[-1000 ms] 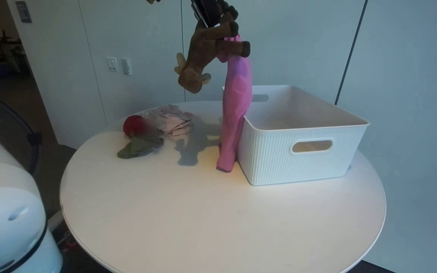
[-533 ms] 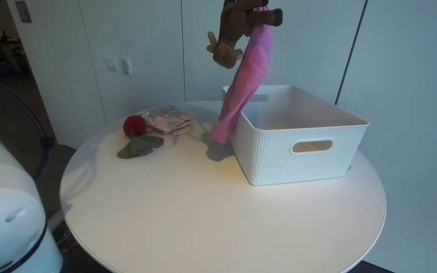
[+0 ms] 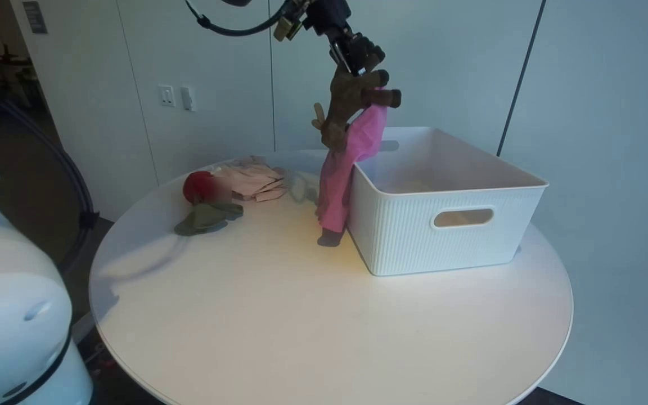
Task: Remove the things from the table and put them in the basket
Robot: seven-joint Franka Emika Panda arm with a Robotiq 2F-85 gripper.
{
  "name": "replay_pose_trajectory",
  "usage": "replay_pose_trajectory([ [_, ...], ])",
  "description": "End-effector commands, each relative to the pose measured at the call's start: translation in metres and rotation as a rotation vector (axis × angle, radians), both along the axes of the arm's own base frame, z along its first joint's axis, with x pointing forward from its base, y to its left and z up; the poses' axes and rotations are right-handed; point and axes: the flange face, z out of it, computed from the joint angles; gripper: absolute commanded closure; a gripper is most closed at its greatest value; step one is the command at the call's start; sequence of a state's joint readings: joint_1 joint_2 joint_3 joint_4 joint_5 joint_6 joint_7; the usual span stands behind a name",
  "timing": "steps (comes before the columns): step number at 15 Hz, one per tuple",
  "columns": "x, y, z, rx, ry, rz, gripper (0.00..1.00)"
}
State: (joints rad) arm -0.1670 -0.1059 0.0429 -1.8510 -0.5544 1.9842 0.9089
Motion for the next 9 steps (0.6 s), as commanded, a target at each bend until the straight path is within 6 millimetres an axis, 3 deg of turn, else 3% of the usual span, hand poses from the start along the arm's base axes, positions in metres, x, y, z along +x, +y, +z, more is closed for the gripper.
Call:
replay_pose_trajectory([
  [1,0.030,-0.025,-0.038,0.009,0.036,-0.151,0.89],
  [4,0.043,-0.038,-0.064,0.048,0.074,-0.266,0.91],
  [5,0.048,-0.038,-0.068,0.073,0.078,-0.269,0.64],
  [7,0.056,-0.030,-0.069,0.118,0.073,-0.246,0.58],
  [9,0.051,-0.015,-0.049,0.101,0.032,-0.223,0.42],
])
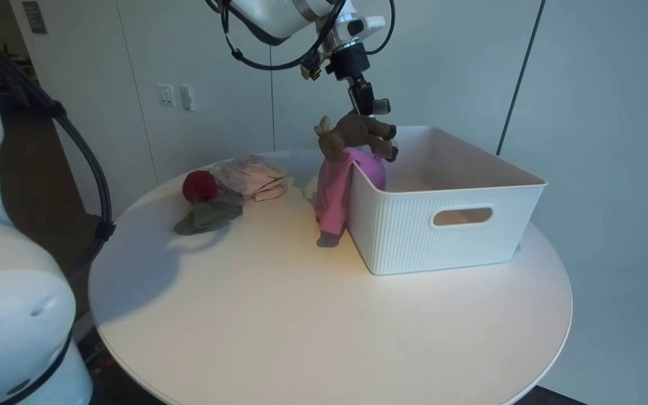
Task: Remove the things from the table and put them in the basket
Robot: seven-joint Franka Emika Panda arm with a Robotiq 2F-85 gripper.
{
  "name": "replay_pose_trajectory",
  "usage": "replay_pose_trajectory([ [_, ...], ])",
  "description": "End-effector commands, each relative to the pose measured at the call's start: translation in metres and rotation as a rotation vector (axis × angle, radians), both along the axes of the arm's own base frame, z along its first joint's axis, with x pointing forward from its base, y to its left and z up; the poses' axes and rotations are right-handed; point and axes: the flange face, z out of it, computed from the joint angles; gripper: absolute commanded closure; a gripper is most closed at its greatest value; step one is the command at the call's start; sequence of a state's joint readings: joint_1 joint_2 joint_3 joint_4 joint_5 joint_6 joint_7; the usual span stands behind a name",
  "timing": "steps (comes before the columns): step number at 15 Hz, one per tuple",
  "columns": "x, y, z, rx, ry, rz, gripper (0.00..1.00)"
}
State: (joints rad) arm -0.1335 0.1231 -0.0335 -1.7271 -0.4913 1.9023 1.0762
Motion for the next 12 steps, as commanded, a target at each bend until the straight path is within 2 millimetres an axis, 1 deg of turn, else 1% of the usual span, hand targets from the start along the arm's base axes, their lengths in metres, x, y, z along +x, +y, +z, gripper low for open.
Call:
replay_pose_trajectory([
  [1,-0.005,0.026,0.048,-0.039,-0.069,0.012,0.35],
  [3,-0.018,0.043,0.079,-0.149,-0.102,0.005,0.20],
  [4,-0.026,0.062,0.092,-0.187,-0.103,0.066,0.12],
  [5,-0.033,0.083,0.102,-0.184,-0.089,0.176,0.05],
  [6,-0.042,0.112,0.110,-0.137,-0.106,0.235,0.01],
  [7,-0.049,0.136,0.116,-0.111,-0.121,0.284,0.00],
  [9,-0.056,0.187,0.115,-0.054,-0.160,0.378,0.00],
  [11,-0.054,0.227,0.099,0.017,-0.181,0.464,0.00],
  [12,-0.047,0.241,0.082,0.064,-0.184,0.501,0.00],
])
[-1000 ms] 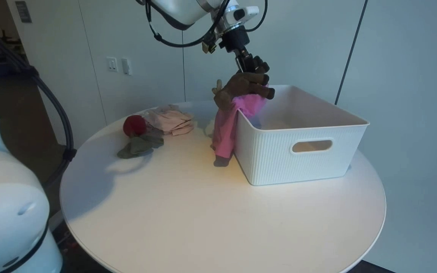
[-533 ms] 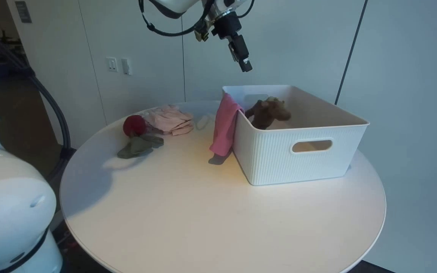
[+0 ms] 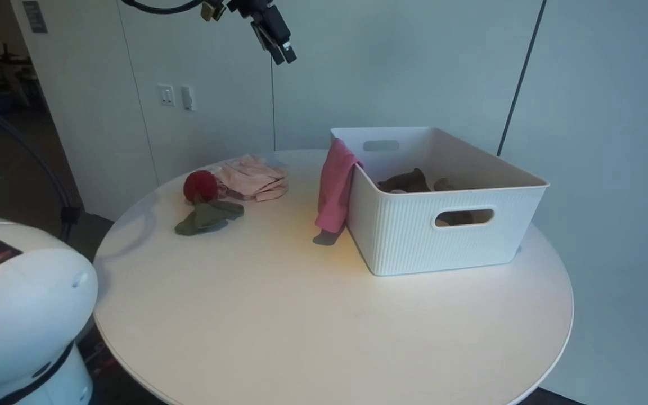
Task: Remove the things from the table and put them in the basket
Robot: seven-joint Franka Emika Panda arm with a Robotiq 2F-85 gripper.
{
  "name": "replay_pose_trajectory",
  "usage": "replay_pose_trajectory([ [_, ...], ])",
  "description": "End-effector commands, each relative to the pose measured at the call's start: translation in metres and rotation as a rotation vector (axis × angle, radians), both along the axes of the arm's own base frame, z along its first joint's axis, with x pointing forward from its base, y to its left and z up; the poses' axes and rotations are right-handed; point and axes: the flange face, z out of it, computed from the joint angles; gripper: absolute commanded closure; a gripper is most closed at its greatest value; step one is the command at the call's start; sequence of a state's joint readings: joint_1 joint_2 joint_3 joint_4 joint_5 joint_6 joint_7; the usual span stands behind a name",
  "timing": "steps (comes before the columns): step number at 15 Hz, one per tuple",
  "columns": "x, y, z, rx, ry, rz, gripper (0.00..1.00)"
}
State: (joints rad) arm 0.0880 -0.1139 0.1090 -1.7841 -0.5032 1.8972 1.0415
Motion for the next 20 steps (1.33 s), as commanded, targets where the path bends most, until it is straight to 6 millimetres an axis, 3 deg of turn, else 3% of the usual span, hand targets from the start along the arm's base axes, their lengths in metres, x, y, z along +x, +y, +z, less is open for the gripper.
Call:
replay_pose_trajectory([
  [1,0.007,0.043,-0.042,0.121,-0.002,0.153,0.00],
  [6,0.031,0.063,-0.133,0.336,0.014,0.314,0.00],
  [9,0.035,0.075,-0.172,0.469,0.070,0.405,0.00],
  [14,0.024,0.090,-0.207,0.708,0.281,0.511,0.00],
  [16,0.014,0.079,-0.223,0.672,0.431,0.391,0.00],
  [20,0.004,0.054,-0.238,0.536,0.545,0.197,0.00],
])
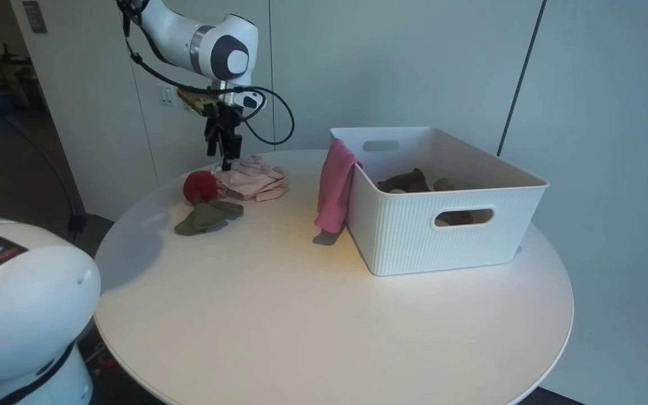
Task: Remove the things from the table and put them in the basket
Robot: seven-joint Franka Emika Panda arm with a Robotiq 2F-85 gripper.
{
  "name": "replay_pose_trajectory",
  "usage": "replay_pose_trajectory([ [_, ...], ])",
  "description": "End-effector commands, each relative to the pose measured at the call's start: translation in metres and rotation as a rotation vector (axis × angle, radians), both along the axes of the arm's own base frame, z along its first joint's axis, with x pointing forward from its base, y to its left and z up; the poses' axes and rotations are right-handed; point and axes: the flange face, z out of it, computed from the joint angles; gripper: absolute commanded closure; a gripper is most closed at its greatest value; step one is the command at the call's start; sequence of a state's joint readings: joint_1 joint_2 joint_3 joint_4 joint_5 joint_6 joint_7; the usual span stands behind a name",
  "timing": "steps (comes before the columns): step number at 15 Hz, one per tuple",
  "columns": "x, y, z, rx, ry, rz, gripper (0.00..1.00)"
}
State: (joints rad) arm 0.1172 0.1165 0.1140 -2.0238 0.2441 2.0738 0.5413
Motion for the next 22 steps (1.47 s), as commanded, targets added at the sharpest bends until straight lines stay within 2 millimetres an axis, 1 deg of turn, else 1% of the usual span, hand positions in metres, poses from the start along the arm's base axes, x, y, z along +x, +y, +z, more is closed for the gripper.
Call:
replay_pose_trajectory([
  [1,-0.006,-0.015,-0.006,-0.127,0.141,-0.087,0.00],
  [5,-0.024,-0.023,-0.023,-0.151,0.404,-0.064,0.00],
  [6,-0.028,-0.026,-0.026,-0.160,0.468,-0.061,0.25],
  [7,-0.030,-0.028,-0.029,-0.169,0.504,-0.059,0.26],
  [8,-0.032,-0.029,-0.029,-0.169,0.522,-0.052,0.29],
  [11,-0.032,-0.036,-0.033,-0.188,0.549,-0.078,0.53],
  [12,-0.032,-0.038,-0.033,-0.188,0.554,-0.086,0.63],
  [13,-0.032,-0.040,-0.034,-0.185,0.556,-0.094,0.68],
  [14,-0.031,-0.041,-0.034,-0.191,0.557,-0.102,0.77],
  [15,-0.030,-0.043,-0.033,-0.198,0.555,-0.108,0.84],
  [16,-0.030,-0.043,-0.030,-0.204,0.550,-0.115,0.89],
  [17,-0.030,-0.043,-0.022,-0.215,0.533,-0.123,0.91],
  [18,-0.030,-0.042,-0.007,-0.228,0.496,-0.135,0.92],
  [20,-0.040,-0.043,0.045,-0.314,0.396,-0.175,0.88],
  [21,-0.045,-0.044,0.062,-0.347,0.357,-0.188,0.91],
  [22,-0.051,-0.045,0.080,-0.381,0.320,-0.204,0.89],
])
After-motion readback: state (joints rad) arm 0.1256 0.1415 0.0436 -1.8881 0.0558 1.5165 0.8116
